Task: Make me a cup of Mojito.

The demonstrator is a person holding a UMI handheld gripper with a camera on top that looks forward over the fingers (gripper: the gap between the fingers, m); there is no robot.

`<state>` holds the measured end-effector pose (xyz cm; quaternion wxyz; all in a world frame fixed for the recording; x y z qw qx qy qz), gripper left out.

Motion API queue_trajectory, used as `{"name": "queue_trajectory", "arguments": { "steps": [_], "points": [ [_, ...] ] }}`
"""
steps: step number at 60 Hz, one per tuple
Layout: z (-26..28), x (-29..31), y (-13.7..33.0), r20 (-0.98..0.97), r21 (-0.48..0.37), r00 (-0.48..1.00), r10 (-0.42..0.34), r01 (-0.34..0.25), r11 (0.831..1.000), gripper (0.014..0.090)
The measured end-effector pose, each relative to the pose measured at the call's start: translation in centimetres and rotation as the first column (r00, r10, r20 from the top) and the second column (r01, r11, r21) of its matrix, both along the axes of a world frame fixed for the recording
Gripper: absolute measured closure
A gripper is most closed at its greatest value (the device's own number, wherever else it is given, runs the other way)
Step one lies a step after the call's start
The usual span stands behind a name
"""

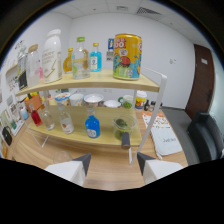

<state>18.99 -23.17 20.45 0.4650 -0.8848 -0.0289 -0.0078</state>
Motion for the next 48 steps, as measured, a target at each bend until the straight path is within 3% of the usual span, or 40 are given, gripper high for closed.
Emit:
{"name": "queue_trajectory", "arguments": {
  "steps": [9, 15, 20, 24, 38, 42, 48],
  "points": [
    [-0.2, 1.4, 4.4, 0.006, -0.001, 1.0, -0.014, 0.014, 1.0, 0.0193],
    [-0.9, 2.3, 6.4, 0.019, -0.018, 0.999, -0.028, 0.028, 0.999, 0.0251],
    [-1.7, 2.6, 7.6, 0.009, -0.041, 0.999, -0.037, 0.037, 0.998, 0.0346],
    [-2.4, 2.9, 8.1, 0.002, -0.054, 0.999, -0.049, 0.049, 0.997, 0.0465],
    [-4.0, 2.8, 8.4, -0.024, -0.119, 0.999, -0.038, 0.035, 0.992, 0.0729],
    [-3.9, 3.1, 8.3, -0.012, -0.112, 0.999, -0.043, 0.042, 0.993, 0.0847],
    [-3.8, 3.3, 8.2, 0.004, -0.115, 0.999, -0.039, 0.039, 0.993, 0.0868]
  ]
}}
